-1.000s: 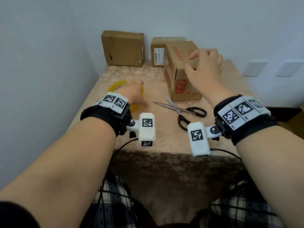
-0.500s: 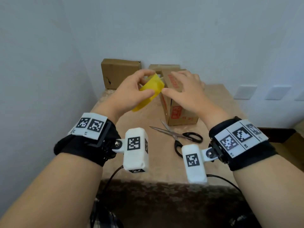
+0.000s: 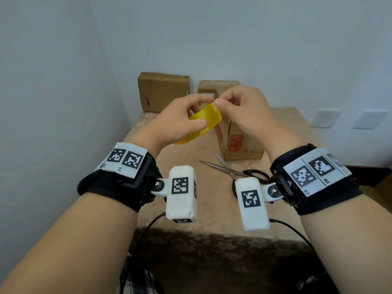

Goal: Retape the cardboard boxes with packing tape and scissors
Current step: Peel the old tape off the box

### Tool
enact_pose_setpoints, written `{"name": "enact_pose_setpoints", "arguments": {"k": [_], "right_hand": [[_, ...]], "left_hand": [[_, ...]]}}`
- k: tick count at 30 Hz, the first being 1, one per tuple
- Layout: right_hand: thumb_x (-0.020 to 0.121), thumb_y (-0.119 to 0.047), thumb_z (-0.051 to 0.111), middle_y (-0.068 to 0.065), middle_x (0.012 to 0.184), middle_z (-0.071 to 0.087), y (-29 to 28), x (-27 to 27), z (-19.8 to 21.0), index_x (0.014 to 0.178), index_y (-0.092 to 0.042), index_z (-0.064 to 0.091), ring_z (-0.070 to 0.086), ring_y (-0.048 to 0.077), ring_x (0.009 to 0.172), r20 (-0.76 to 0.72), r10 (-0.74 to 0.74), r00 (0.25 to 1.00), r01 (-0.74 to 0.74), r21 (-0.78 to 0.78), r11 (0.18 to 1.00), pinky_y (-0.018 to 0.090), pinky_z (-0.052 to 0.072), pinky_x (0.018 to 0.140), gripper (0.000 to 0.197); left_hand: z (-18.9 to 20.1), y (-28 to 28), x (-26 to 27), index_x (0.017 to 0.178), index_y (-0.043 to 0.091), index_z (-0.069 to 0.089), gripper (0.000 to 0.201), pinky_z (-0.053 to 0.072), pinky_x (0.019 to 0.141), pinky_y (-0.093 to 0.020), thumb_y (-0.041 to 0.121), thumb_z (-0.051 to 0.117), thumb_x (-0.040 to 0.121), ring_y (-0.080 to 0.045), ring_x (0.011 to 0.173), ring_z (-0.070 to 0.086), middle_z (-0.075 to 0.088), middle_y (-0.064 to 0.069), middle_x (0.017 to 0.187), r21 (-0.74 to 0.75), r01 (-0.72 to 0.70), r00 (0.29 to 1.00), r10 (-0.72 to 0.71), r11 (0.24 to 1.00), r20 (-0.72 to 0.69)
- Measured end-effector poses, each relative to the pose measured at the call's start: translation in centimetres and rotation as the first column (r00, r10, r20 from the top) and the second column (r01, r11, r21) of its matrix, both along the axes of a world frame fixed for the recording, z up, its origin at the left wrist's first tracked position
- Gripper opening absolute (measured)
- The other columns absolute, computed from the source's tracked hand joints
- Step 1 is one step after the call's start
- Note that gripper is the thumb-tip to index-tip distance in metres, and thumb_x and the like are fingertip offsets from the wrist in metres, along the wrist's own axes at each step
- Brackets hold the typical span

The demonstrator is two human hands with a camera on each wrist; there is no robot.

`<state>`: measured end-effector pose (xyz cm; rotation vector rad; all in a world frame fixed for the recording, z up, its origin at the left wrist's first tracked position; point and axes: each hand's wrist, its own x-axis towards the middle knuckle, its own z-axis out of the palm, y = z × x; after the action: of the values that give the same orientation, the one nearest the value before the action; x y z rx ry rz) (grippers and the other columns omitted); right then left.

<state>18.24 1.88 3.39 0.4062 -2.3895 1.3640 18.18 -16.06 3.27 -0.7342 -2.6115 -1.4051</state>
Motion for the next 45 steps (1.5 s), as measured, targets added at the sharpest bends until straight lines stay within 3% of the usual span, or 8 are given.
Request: {"name": "enact_pose_setpoints", "arguments": {"k": [5,9,14,21,27,32,38,45], "right_hand": [[0.087,-0.021,0.071,-0.01,0.081,0.063,0.0,0.0,0.1,0.089,-0.023,0.066,0.056,-0.003,0.071,0.103,0.05,0.993,-0.063,0.125,0.99,0.008,0.045,0.066,0.005],[0.089,-0.021,0.067,-0.015,0.073,0.06,0.0,-0.4,0.0,0.082,-0.022,0.067,0.053,-0.001,0.069,0.001,-0.038,0.999,0.038,0.164,0.986,0.019,0.042,0.069,0.007],[0.093,-0.018,0.059,-0.003,0.085,0.063,-0.5,-0.6,0.0,0.087,-0.018,0.064,0.057,0.012,0.081,-0.031,-0.079,0.996,0.084,0.275,0.958,0.024,0.043,0.072,0.008],[0.089,-0.025,0.065,-0.014,0.077,0.062,0.6,-1.2,0.9,0.076,-0.031,0.061,0.059,0.003,0.076,0.013,-0.087,0.996,0.082,0.216,0.973,0.028,0.052,0.076,0.015],[0.092,-0.02,0.061,-0.012,0.079,0.061,0.7,-0.8,1.4,0.083,-0.023,0.063,0.055,0.0,0.075,0.016,-0.109,0.994,0.105,0.155,0.982,0.018,0.044,0.07,0.009],[0.094,-0.019,0.059,-0.012,0.079,0.058,1.7,-0.8,1.3,0.087,-0.018,0.064,0.053,0.002,0.074,0.058,-0.138,0.989,0.126,0.175,0.977,0.014,0.039,0.063,0.009],[0.089,-0.022,0.067,-0.013,0.073,0.059,1.8,-0.4,2.2,0.076,-0.021,0.064,0.056,-0.002,0.07,0.064,-0.105,0.992,0.095,0.142,0.985,0.01,0.04,0.063,0.013],[0.09,-0.024,0.066,-0.007,0.072,0.063,3.3,-0.4,2.1,0.071,-0.022,0.063,0.056,0.005,0.071,0.103,-0.217,0.971,0.212,0.053,0.976,0.023,0.044,0.073,0.019]], "left_hand": [[-0.4,-0.6,0.0,0.123,0.029,0.058,0.051,0.042,0.059,-0.011,0.023,0.064,0.073,0.001,0.061,0.045,0.053,0.008,0.088,-0.012,-0.035,0.999,0.036,0.999,0.016],[-0.4,-0.4,0.0,0.123,0.026,0.058,0.039,0.043,0.064,-0.014,0.023,0.069,0.086,0.002,0.063,0.049,0.056,0.004,0.086,0.043,-0.058,0.998,0.059,0.997,-0.004],[-0.4,-0.3,0.7,0.121,0.029,0.055,0.028,0.053,0.075,-0.037,0.036,0.057,0.093,-0.026,0.088,0.065,0.066,-0.018,0.096,0.074,-0.102,0.992,0.097,0.992,0.079],[-0.5,-0.6,0.0,0.104,0.023,0.065,0.048,0.047,0.081,-0.032,0.061,0.066,0.075,-0.012,0.095,0.055,0.059,0.008,0.1,-0.157,-0.331,0.936,0.344,0.931,0.07],[0.2,-0.1,0.7,0.102,0.026,0.064,0.038,0.048,0.068,-0.028,0.058,0.057,0.084,-0.011,0.087,0.061,0.065,0.006,0.098,-0.011,-0.225,0.937,0.219,0.974,0.272],[-0.1,-1.0,1.1,0.109,0.032,0.064,0.026,0.048,0.087,-0.036,0.048,0.049,0.094,-0.018,0.099,0.058,0.062,0.006,0.106,-0.01,-0.173,0.92,0.165,0.985,0.355],[0.5,0.3,0.0,0.104,0.023,0.069,0.028,0.039,0.076,-0.026,0.035,0.045,0.099,-0.01,0.09,0.054,0.061,0.008,0.099,-0.058,-0.291,0.954,0.294,0.955,0.062],[2.3,1.3,-0.8,0.092,0.002,0.07,0.052,0.045,0.067,-0.036,0.049,0.046,0.094,-0.023,0.073,0.054,0.066,-0.021,0.091,-0.238,-0.324,0.944,0.296,0.915,-0.147]]}}
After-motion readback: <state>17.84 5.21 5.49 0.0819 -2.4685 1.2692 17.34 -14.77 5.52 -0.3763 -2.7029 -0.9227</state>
